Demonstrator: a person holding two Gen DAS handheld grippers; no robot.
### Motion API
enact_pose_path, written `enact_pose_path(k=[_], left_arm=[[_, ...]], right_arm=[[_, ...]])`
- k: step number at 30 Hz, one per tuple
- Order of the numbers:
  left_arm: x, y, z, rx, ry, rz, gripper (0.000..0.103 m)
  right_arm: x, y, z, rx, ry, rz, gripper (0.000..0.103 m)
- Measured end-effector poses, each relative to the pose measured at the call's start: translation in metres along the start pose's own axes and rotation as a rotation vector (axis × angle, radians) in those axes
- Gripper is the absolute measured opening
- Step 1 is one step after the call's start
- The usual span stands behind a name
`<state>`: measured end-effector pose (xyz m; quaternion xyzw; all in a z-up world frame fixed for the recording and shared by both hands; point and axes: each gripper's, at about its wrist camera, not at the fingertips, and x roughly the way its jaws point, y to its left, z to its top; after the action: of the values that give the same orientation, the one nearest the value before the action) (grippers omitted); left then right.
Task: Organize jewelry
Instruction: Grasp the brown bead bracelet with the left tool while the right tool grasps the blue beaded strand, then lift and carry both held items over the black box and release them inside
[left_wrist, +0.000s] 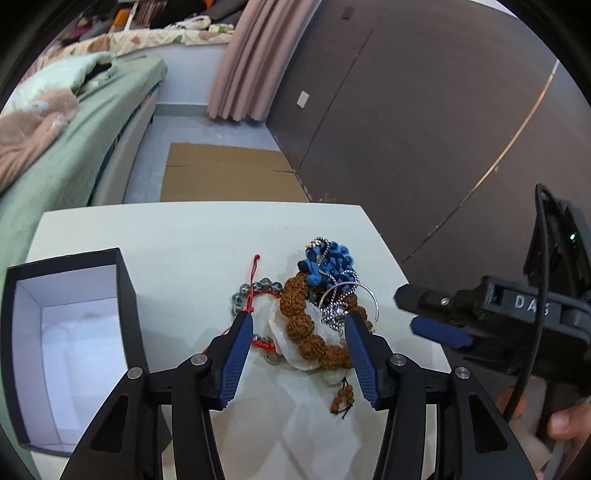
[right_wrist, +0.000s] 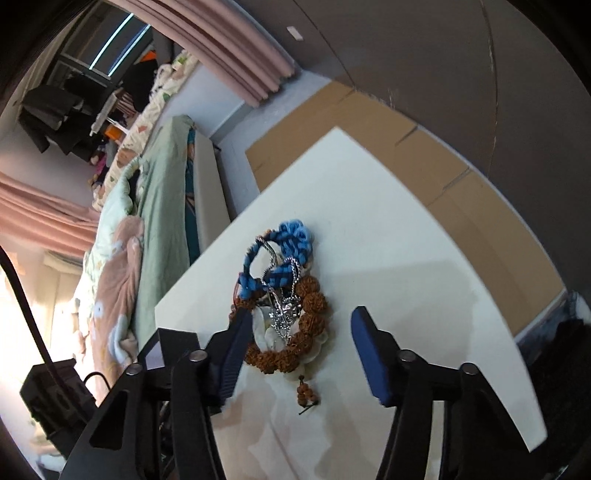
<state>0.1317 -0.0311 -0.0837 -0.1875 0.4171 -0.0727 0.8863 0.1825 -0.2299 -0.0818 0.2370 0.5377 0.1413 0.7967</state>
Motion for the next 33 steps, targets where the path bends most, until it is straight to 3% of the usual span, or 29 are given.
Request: enact_pose_path(k=[4,7,10,12,14,22,27,33], left_arm=[[0.006,0.005,0.007,-0.023,-0.002,-0.004,0.053],[0.01,0.009,0.01,-0.045,0.002,-0.011,0.053],[0.013,0.012,0.014,-0.06,0.003,-0.012,0.053],[0.014,0.012,0.015,-0.066,0.004,-0.016,0.052],[0.015,0.011,0.015,-0.064,0.008,-0.017,0.052],[0.033,-0.005,0.001,-0.005,0.051,0.004,0.052],[0.041,-0.012,-0.006,0.022,0.06,0.028,0.052],[0.046,-0.013,-0.012,0.04,0.045,0.08,0.024]], right_arm=[[0.012,0.001,0.004,-0.002,0.009,0.004,0.056],[0.021,0.003,0.004,-0.007,0.02,0.001,0.046],[0.031,0.004,0.004,-0.005,0.05,0.008,0.031],[0.037,0.004,0.003,-0.005,0.068,0.009,0.014],[0.038,0.004,0.003,-0.005,0.071,0.009,0.006],[0.01,0.002,0.002,0.003,-0.002,0.026,0.004],[0.0,-0.005,0.006,0.02,-0.034,-0.009,0.004],[-0.003,-0.013,0.01,0.037,-0.033,-0.015,0.004]])
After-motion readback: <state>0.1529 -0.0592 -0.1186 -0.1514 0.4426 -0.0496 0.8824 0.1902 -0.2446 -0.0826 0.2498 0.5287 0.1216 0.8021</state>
